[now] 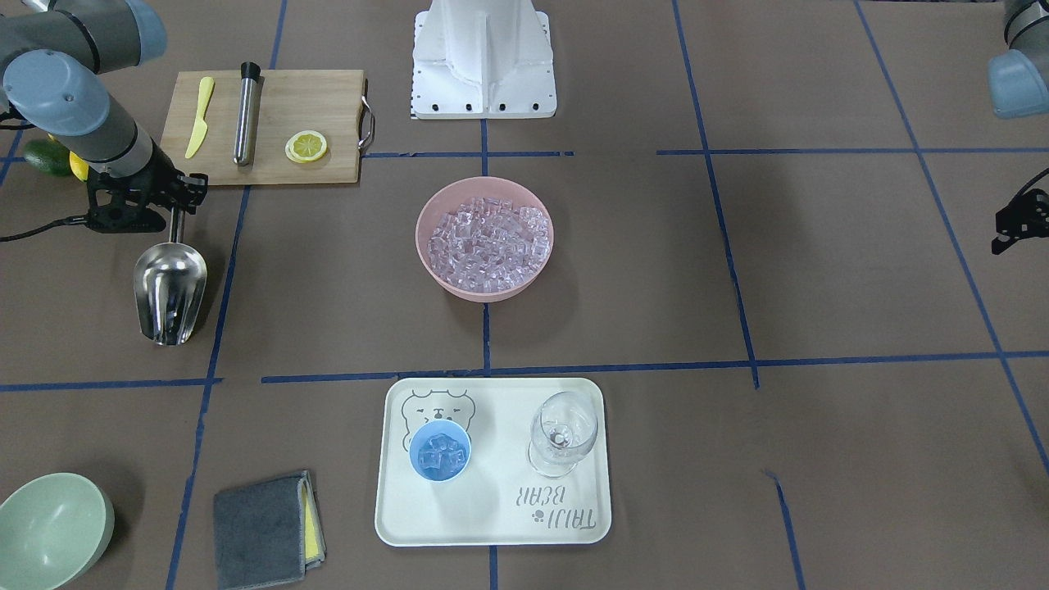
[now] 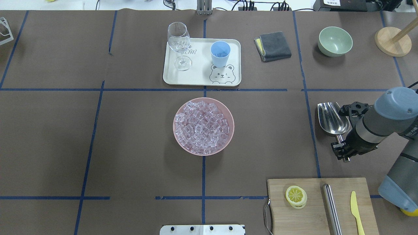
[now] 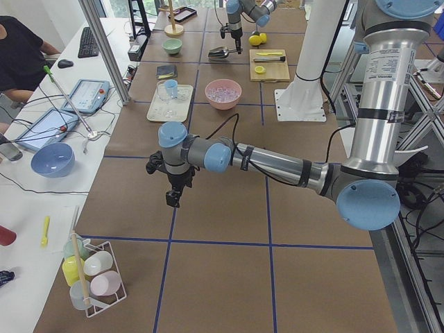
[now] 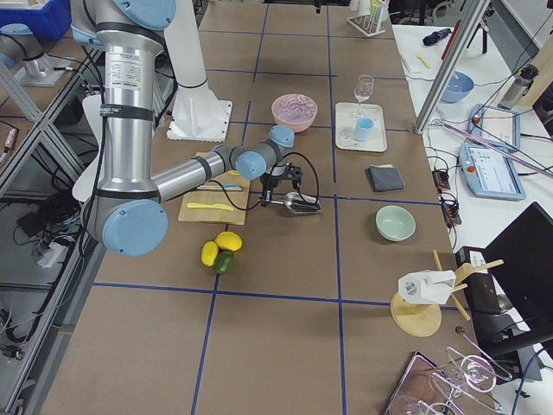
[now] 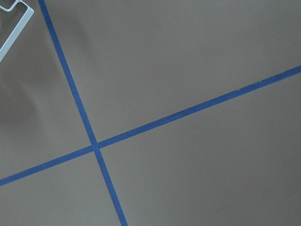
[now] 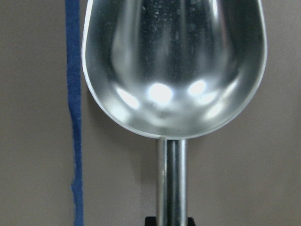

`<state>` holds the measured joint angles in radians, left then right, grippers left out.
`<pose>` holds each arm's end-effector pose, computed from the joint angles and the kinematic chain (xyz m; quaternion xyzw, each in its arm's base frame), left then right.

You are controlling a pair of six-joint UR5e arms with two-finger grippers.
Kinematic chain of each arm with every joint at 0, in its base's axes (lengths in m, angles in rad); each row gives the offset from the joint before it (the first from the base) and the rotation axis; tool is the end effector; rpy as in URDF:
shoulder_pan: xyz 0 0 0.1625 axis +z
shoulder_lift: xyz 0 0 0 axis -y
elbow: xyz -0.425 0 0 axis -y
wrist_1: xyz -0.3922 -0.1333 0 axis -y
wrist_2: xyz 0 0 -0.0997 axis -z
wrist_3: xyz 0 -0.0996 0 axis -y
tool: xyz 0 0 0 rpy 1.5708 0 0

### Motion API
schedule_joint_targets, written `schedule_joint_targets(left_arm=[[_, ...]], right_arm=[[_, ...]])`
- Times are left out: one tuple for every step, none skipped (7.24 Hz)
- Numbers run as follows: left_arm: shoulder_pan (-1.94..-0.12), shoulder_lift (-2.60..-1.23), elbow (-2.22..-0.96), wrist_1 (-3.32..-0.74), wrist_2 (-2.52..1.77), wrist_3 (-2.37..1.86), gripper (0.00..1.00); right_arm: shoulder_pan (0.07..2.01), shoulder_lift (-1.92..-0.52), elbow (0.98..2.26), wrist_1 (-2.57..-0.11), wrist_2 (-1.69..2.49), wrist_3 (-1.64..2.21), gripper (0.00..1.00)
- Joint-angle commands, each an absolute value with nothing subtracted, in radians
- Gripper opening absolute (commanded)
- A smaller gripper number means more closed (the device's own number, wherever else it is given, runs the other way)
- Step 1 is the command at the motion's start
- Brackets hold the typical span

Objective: Put ice in cup with scoop
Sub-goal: 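Lower the scoop onto the table with the right gripper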

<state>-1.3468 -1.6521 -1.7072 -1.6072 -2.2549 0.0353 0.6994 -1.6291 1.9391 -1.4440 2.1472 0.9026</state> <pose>0.0499 -0.5357 0.5510 0.0875 0.3425 0.1630 0.9211 -0.3122 -0.3659 0.5006 -0.0839 -0.3363 -0.0470 0.9368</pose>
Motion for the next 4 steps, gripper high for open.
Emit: schedule_joint_targets(left_arm=[[-1.347, -1.652, -1.707, -1.608, -2.255, 0.035, 1.00], [-1.347, -1.652, -1.709, -1.608, -2.255, 0.035, 1.00], [-1.347, -1.652, -1.710, -1.608, -2.255, 0.037, 1.00], [-1.347, -1.652, -1.710, -1.608, -2.255, 0.035, 1.00]], right_arm=[[0.698, -1.612, 1.930, -1.448, 2.154, 0.900, 0.00], [0.696, -1.611, 1.928, -1.448, 2.152, 0.911, 0.35], [0.698, -1.611, 1.925, -1.447, 2.154, 0.911, 0.37], [0.698, -1.611, 1.922, -1.448, 2.154, 0.913, 0.37]])
